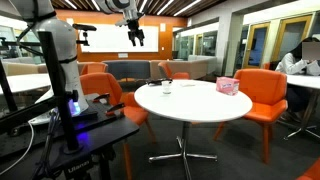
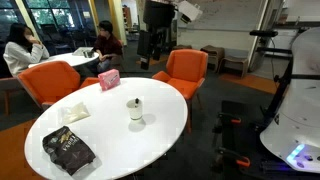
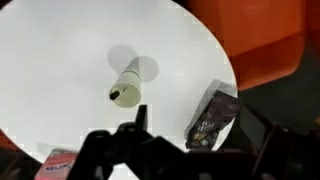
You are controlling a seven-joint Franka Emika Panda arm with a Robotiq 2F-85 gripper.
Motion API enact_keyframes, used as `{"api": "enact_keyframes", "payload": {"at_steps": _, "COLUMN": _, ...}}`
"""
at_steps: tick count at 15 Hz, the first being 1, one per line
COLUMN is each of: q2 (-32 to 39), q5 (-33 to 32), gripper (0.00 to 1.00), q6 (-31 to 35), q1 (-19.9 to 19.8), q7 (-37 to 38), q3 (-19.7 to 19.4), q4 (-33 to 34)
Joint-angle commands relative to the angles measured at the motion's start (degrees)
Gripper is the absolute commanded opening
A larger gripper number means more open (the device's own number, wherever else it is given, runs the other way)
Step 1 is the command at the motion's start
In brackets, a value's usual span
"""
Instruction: Put the marker on the table
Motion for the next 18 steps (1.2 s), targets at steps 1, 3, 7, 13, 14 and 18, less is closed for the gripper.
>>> {"api": "enact_keyframes", "payload": {"at_steps": 1, "q2": 0.01, "q5": -0.22, "gripper": 1.0, "q6": -0.19, "q1": 0.4, "q7": 0.16, "q3": -0.38, "q4": 0.15}}
{"api": "enact_keyframes", "payload": {"at_steps": 3, "q2": 0.01, "q5": -0.22, "gripper": 1.0, "q6": -0.19, "q1": 0.4, "q7": 0.16, "q3": -0.38, "q4": 0.17}}
{"api": "enact_keyframes", "payload": {"at_steps": 7, "q2": 0.01, "q5": -0.22, "gripper": 1.0, "q6": -0.19, "q1": 0.4, "q7": 0.16, "q3": -0.38, "q4": 0.17}}
{"api": "enact_keyframes", "payload": {"at_steps": 13, "q2": 12.94, "q5": -1.82, "gripper": 1.0, "q6": -7.32, "q1": 0.6, "q7": -21.31, "q3": -6.49, "q4": 10.99}}
{"api": "enact_keyframes", "payload": {"at_steps": 14, "q2": 16.19, "q5": -2.05, "gripper": 1.0, "q6": -8.04, "q1": 0.43, "q7": -24.71, "q3": -7.34, "q4": 13.75}}
{"api": "enact_keyframes", "payload": {"at_steps": 18, "q2": 28.39, "q5": -5.38, "gripper": 1.0, "q6": -8.73, "q1": -0.52, "q7": -34.4, "q3": -7.73, "q4": 23.02}}
